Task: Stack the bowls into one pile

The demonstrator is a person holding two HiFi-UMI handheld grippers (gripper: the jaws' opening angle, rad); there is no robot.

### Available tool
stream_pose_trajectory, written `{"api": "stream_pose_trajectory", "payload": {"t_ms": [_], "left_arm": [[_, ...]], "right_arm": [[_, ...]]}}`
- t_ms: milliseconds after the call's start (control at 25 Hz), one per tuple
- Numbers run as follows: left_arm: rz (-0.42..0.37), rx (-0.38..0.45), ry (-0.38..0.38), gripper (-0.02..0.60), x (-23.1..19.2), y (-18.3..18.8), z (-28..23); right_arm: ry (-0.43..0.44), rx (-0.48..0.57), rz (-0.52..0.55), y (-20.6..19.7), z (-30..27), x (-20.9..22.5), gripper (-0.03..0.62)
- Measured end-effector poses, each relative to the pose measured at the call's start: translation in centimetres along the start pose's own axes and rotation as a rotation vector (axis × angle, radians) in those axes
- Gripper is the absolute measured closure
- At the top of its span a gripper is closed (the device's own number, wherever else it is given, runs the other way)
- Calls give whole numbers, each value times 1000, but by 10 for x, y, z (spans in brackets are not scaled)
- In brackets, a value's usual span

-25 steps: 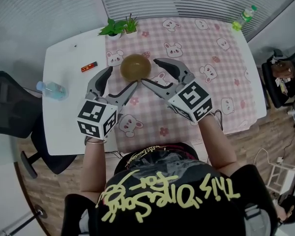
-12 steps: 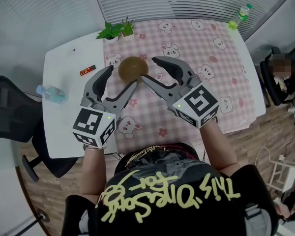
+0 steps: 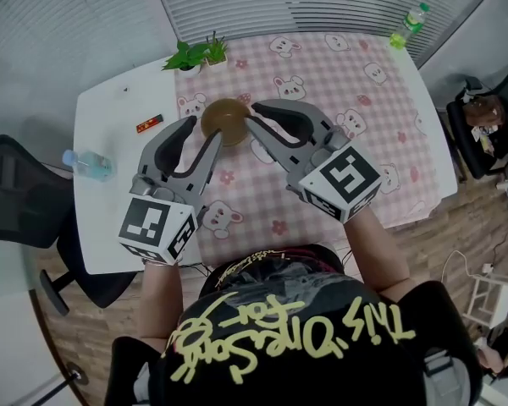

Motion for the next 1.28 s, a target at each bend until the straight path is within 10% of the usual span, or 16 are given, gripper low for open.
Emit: {"api": "stream_pose_trajectory", "payload": {"t_ms": [800, 1280], "left_arm": [[4, 34, -32, 582, 11, 4, 1], [-2, 32, -57, 584, 8, -1, -1]], "right_arm": [[16, 45, 18, 4, 4, -12, 591], [-20, 33, 14, 0, 2, -12, 591]]}}
Point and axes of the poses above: the fingertips, and each gripper's own axes: z backward along the fingers, x to its right, y out of its top, the point moved 10 cm from there along z, backward along the fingers, and after that the axes turned 4 degrees about y, right-handed, at the moved point
